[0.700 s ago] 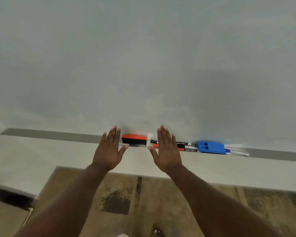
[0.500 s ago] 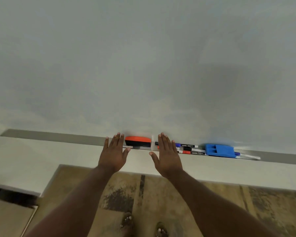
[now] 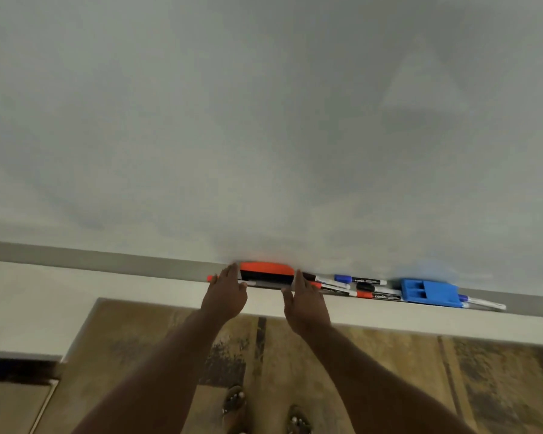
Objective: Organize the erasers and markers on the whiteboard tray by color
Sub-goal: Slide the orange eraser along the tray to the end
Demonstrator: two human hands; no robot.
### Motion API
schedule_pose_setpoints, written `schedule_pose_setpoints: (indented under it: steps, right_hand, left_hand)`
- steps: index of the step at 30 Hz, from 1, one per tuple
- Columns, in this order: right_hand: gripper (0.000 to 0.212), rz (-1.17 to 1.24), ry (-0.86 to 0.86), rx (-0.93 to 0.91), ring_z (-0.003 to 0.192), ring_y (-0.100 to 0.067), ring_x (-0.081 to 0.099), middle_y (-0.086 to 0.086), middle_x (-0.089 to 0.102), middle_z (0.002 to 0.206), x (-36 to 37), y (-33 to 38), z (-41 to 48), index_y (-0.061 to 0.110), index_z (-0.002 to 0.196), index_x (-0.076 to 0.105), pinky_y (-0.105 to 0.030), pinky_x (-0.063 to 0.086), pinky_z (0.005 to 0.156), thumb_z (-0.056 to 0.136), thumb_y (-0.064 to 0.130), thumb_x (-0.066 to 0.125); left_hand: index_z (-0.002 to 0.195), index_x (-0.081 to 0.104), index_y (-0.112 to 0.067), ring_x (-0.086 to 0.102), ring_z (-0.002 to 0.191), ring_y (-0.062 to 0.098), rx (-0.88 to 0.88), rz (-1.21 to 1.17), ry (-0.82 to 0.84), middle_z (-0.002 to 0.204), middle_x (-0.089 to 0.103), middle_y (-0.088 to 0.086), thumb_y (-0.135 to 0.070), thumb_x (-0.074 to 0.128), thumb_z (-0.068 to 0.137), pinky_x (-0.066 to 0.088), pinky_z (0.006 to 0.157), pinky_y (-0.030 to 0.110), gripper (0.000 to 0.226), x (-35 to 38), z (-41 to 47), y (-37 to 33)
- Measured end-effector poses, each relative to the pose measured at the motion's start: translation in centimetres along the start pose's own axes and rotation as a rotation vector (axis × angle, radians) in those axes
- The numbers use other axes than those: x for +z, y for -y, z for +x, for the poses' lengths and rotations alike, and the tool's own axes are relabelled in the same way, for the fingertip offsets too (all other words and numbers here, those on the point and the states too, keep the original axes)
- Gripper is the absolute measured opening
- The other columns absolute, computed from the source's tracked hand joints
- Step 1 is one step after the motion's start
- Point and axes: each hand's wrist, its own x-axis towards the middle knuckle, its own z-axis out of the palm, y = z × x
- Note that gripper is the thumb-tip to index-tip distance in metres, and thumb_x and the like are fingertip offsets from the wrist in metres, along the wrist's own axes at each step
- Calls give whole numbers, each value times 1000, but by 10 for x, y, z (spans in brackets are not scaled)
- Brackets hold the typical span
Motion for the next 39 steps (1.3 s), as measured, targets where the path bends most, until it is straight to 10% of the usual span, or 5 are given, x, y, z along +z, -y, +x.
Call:
schedule_pose_setpoints:
  steps: [5, 11, 20, 30, 39]
  right_hand:
    - [62, 211, 5, 93, 129, -26, 54, -9, 50, 148, 8, 13, 15, 17, 157, 19, -36, 48, 102, 101, 20, 46]
    - [45, 450, -96, 215, 130, -28, 54, -7, 58, 140, 12, 19, 22, 16, 146, 43, -37, 45, 104, 102, 28, 46]
    - [15, 696, -214, 166, 82, 7, 60, 10, 67, 97, 14, 61, 18, 31, 102, 58, -2, 40, 52, 93, 42, 63]
    - [26, 659, -19, -54, 97, -14, 69, -2, 75, 110, 60, 163, 29, 18, 115, 70, -29, 55, 90, 90, 22, 66]
    - [32, 606, 305, -57, 62, -9, 50, -4, 63, 86, 99, 220, 50, 17, 120, 67, -7, 35, 47, 89, 23, 63]
  left_hand:
    - [154, 22, -21, 50, 131, 34, -36, -160, 105, 152, 43, 13, -25, 45, 96, 42, 107, 42, 62, 1, 11, 2]
    - [132, 53, -27, 62, 106, 28, -76, -443, 114, 119, 66, 8, -19, 49, 93, 45, 82, 30, 40, -1, 19, 6]
    - [74, 71, -23, 70, 82, 34, -271, -855, -293, 73, 72, 7, -33, 68, 82, 56, 83, 50, 13, -34, -2, 43]
    - [80, 71, -15, 64, 78, 24, -430, -1171, -508, 77, 68, 8, -7, 66, 86, 54, 96, 52, 11, -96, 2, 134]
    - [109, 75, -16, 67, 100, 30, -579, -670, -478, 106, 75, 11, -17, 59, 90, 49, 89, 34, 24, -123, 32, 186]
